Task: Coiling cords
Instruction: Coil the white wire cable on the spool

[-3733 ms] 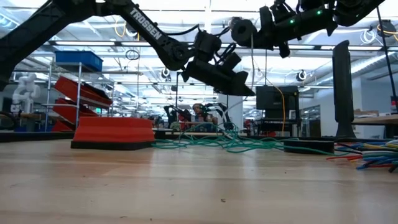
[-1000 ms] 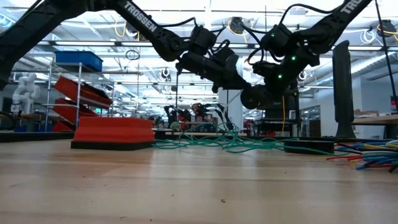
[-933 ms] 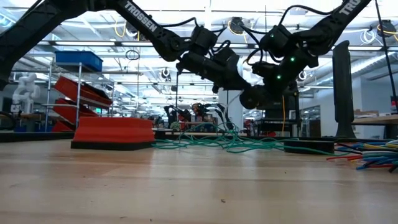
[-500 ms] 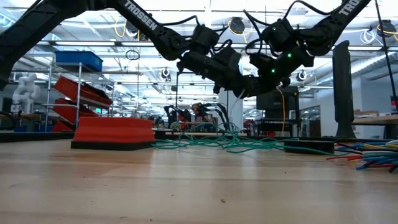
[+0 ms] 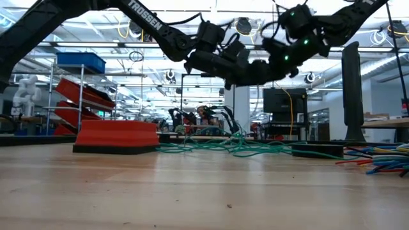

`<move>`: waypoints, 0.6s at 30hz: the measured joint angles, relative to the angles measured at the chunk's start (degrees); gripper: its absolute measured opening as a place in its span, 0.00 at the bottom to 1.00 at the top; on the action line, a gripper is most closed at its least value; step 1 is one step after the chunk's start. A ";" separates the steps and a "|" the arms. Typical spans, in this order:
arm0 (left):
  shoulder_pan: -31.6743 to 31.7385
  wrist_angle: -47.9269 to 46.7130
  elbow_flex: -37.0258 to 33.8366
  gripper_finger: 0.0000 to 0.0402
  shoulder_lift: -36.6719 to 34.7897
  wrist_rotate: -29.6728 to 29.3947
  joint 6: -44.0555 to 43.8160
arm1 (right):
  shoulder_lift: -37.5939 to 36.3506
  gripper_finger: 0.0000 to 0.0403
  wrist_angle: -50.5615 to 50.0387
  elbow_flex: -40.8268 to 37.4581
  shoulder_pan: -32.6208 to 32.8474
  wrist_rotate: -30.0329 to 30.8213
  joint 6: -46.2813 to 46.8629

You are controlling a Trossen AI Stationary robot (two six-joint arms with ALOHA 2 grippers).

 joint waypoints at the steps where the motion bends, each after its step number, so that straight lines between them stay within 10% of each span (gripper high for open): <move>1: -0.22 1.39 0.00 0.11 -0.01 0.00 0.09 | -0.83 0.00 0.33 0.00 0.00 -1.10 0.01; 18: -0.68 5.71 -0.04 0.11 0.00 -1.29 2.02 | -11.32 0.00 -4.03 -0.02 0.13 -16.47 4.20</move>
